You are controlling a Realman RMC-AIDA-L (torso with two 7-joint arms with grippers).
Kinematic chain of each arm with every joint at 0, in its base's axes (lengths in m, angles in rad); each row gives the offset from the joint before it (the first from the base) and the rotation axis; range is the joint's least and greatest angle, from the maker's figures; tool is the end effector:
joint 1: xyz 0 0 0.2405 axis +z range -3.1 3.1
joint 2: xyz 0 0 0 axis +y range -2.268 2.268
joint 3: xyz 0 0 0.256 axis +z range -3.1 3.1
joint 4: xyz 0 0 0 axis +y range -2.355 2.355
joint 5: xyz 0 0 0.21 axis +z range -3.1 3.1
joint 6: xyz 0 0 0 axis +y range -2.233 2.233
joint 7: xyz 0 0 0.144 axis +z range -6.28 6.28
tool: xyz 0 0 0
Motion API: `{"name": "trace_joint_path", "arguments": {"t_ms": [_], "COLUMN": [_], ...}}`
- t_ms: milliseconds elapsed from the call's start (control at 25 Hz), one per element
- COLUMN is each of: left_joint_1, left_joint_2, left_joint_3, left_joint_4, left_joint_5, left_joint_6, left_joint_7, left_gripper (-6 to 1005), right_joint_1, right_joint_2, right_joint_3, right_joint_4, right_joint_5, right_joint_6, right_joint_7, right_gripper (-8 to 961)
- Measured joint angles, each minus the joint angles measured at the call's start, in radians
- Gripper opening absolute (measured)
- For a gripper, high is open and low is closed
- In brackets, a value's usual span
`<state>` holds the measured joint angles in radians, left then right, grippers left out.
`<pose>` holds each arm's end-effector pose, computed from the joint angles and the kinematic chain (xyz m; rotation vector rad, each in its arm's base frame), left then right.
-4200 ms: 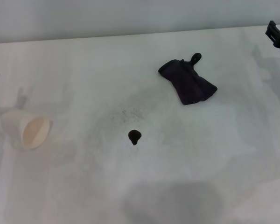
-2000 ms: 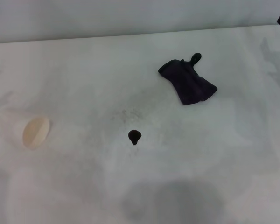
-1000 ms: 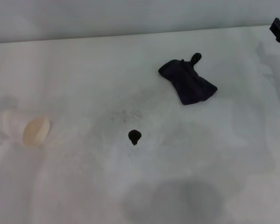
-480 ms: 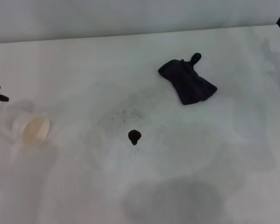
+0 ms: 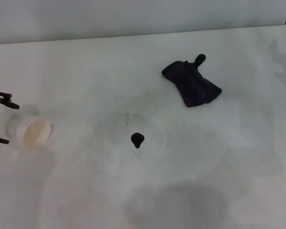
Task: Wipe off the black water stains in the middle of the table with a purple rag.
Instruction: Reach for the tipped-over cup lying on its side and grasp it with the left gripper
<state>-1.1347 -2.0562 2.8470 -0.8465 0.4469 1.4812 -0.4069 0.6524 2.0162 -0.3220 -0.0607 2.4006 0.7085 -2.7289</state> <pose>-0.2739 0.3915 0.0598 -2.8687 0.6938 0.6566 0.3776 0.3992 0.0523 -1.2454 0.9903 0.5898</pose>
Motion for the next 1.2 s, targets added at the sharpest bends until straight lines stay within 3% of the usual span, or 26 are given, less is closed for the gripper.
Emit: {"name": "trace_joint_path", "arguments": {"t_ms": [680,1200], "left_joint_1": [0.08,0.096], "left_joint_2": [0.017,0.015], "left_joint_3": [0.0,-0.001], "left_joint_4": [0.175,0.188], "left_joint_5": [-0.124,-0.144], "left_joint_6": [-0.19,-0.212], "left_joint_7": [0.03,0.026], "left_gripper": [872,870], "right_joint_1": [-0.008,-0.016], "right_joint_2": [-0.001,-0.001], "right_joint_3": [0.0,0.0], "right_joint_4": [-0.004,-0.004], "right_joint_5": [0.0,0.0], "right_joint_6": [0.0,0.002], "right_joint_7": [0.0,0.0], "right_gripper": [827,828]}}
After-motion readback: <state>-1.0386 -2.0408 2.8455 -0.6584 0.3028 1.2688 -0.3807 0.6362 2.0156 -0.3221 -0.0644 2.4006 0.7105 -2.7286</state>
